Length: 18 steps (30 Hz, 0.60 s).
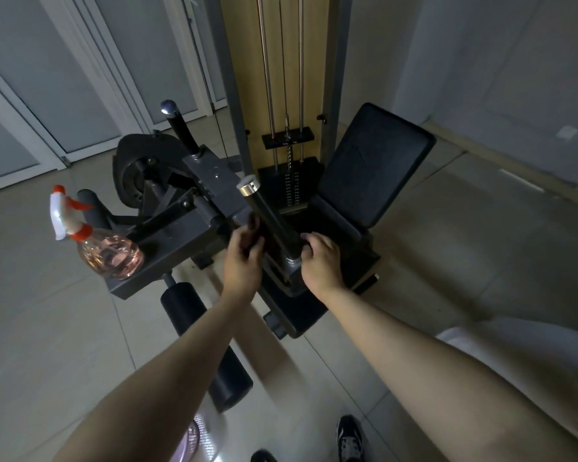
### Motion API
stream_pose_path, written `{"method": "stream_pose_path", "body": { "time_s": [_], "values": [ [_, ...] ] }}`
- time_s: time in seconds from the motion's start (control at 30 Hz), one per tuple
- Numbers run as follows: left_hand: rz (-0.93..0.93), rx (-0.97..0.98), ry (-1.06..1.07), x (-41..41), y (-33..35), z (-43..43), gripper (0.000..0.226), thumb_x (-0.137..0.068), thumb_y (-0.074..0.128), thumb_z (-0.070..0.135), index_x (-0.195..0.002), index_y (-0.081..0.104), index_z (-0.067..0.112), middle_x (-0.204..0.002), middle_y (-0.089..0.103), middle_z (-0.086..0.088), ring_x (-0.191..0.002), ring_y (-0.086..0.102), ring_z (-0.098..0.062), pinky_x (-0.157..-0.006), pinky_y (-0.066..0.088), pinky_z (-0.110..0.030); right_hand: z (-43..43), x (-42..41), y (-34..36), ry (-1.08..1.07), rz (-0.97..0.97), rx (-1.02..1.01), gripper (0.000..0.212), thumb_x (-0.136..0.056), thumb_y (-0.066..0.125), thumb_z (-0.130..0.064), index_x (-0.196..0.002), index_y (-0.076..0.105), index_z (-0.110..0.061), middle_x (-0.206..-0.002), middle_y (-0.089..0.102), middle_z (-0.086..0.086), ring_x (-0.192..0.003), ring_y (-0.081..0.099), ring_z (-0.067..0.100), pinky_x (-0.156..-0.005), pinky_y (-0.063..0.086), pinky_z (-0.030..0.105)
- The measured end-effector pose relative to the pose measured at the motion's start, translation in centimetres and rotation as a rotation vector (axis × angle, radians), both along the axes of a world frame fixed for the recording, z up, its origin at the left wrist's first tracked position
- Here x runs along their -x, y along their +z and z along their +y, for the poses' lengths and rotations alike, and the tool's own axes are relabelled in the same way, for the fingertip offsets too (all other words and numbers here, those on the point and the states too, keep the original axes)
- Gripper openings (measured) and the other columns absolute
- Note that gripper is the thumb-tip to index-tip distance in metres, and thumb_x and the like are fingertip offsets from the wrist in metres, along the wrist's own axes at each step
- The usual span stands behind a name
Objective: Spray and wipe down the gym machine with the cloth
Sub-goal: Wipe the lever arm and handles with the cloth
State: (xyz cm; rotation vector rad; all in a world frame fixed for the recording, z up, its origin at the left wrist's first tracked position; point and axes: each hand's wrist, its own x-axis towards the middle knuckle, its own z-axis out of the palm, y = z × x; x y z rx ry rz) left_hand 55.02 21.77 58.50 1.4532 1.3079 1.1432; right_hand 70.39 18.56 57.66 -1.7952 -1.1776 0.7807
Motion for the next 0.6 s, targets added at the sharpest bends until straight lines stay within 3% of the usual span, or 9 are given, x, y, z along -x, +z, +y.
{"method": "stream_pose_path", "body": {
  "time_s": [0.17,0.3,0.4,0.6],
  "values": [
    [0.39,-0.306,-0.416,0.9,-2.4,2.2,0.028,-0.103,0.053,0.011,-0.126,0.06,0.026,-0.125,0.061,0.014,-0.116,0.058,-0.001,-0.098,0.047,-0.023,0.3,-0.1,-0.7,-0.026,0.162,0.135,0.04,-0.107,0.041,-0.023,-0.145,0.05,-0.03,-0.134,0.06,0.001,-0.122,0.056,0.019,-0.097,0.043,0.028],
    [0.745,-0.56,-0.447,1.2,-3.3,5.0,0.032,-0.099,0.049,0.014,-0.127,0.063,0.018,-0.129,0.064,0.0,-0.125,0.057,-0.019,-0.113,0.037,-0.05,0.5,0.0,-1.2,-0.038,0.117,0.099,0.032,-0.105,0.042,-0.023,-0.132,0.058,-0.028,-0.112,0.062,-0.006,-0.102,0.057,0.01,-0.087,0.044,0.028],
    [0.901,-0.531,-0.39,0.6,-3.4,6.3,0.038,-0.096,0.046,0.023,-0.129,0.063,0.018,-0.132,0.063,-0.008,-0.131,0.052,-0.03,-0.114,0.033,-0.057,1.1,-0.2,-1.9,-0.017,-0.05,0.084,0.026,-0.102,0.041,-0.024,-0.121,0.058,-0.028,-0.11,0.063,-0.002,-0.101,0.062,0.019,-0.086,0.053,0.04],
    [1.059,-0.35,-0.201,1.1,-1.1,9.2,0.042,-0.095,0.048,0.03,-0.134,0.058,0.018,-0.133,0.056,-0.01,-0.125,0.044,-0.034,-0.109,0.036,-0.051,1.2,-1.0,-2.1,0.071,-0.159,0.075,0.037,-0.103,0.04,-0.026,-0.138,0.05,-0.033,-0.13,0.06,-0.001,-0.12,0.055,0.022,-0.095,0.051,0.047]
  ]
}}
